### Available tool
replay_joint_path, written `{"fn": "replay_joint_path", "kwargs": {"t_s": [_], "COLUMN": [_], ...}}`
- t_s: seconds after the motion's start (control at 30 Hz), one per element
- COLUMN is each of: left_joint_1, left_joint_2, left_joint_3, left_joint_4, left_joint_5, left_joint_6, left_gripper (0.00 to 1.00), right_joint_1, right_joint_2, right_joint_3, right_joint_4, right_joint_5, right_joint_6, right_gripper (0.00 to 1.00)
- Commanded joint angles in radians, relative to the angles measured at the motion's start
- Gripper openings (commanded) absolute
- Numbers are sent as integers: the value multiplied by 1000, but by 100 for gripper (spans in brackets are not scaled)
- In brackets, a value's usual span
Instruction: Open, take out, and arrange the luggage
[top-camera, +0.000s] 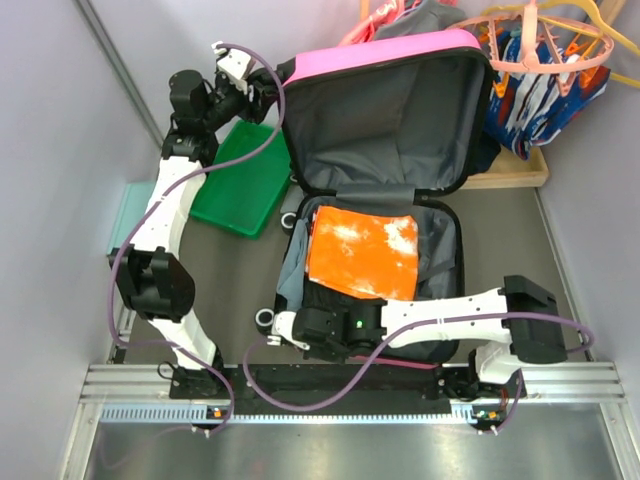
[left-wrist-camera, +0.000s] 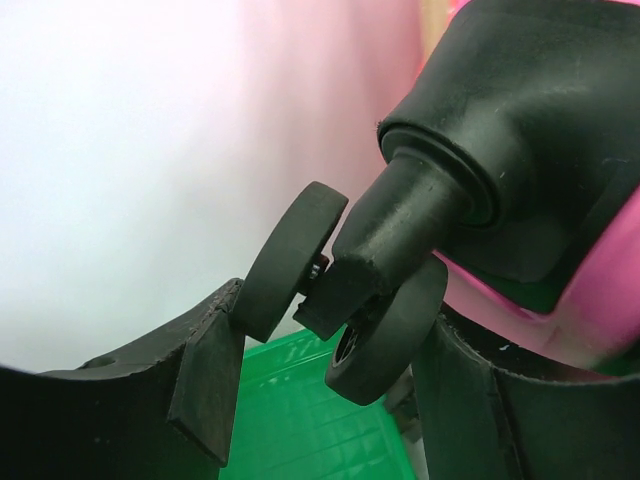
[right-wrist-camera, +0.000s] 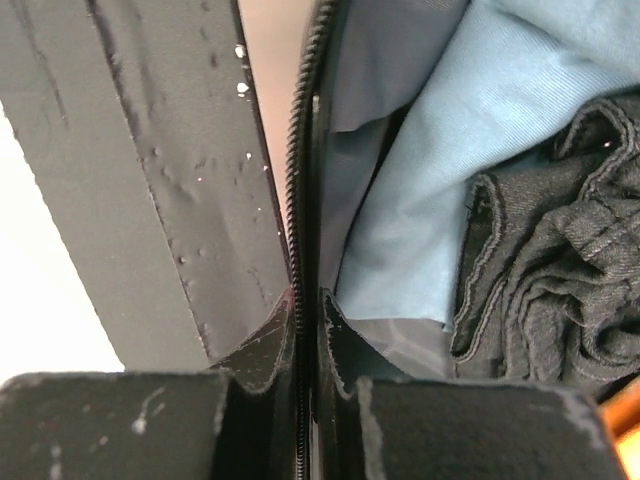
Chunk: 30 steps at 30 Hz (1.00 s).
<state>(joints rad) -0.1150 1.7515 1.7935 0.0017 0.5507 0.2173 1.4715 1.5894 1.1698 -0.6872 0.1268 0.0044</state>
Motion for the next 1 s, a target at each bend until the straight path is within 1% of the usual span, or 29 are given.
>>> {"fn": "replay_joint_path", "kwargs": {"t_s": [0.0,0.03,0.1,0.13,0.2,0.23,0.33,0.47,0.53,0.6,0.67,0.77,0.8,0.93,0.97], "left_joint_1": [-28,-28,-28,-28,-28,-28,-28,-28,-28,-28,-28,-25,-26,-26,-26], "left_joint_2": [29,26,8,2,-13,-21,-36,-53,-66,-69,-73,-86,-89,-98,-95], "left_joint_3": [-3,-3,-2,-3,7,12,29,14,-16,-32,-36,-46,-49,-40,-34], "left_joint_4": [43,44,43,40,28,18,-27,-51,-40,-35,-35,-34,-32,-46,-54], "left_joint_5": [-253,-253,-241,-236,-232,-235,-247,-317,-359,-392,-445,-466,-468,-482,-495], "left_joint_6": [-96,-96,-102,-102,-101,-102,-75,19,72,91,122,163,166,195,205], "left_gripper": [44,48,56,61,65,69,73,82,84,88,89,93,98,99,99], "right_joint_1": [22,42,61,65,79,81,92,101,101,102,101,102,102,101,102], "right_joint_2": [-84,-94,-114,-120,-137,-143,-152,-160,-158,-157,-157,-170,-174,-187,-187], "right_joint_3": [-35,-47,-56,-65,-73,-76,-68,-73,-75,-71,-64,-58,-59,-62,-62], "right_joint_4": [20,17,12,14,12,9,-21,-35,-35,-37,-46,-61,-63,-78,-83], "right_joint_5": [-50,-94,-124,-186,-222,-255,-315,-317,-297,-294,-306,-328,-331,-308,-306], "right_joint_6": [-93,-107,-113,-115,-121,-127,-132,-129,-132,-138,-138,-138,-136,-136,-138], "right_gripper": [3,3,4,4,3,3,3,4,6,7,9,10,11,13,15]}}
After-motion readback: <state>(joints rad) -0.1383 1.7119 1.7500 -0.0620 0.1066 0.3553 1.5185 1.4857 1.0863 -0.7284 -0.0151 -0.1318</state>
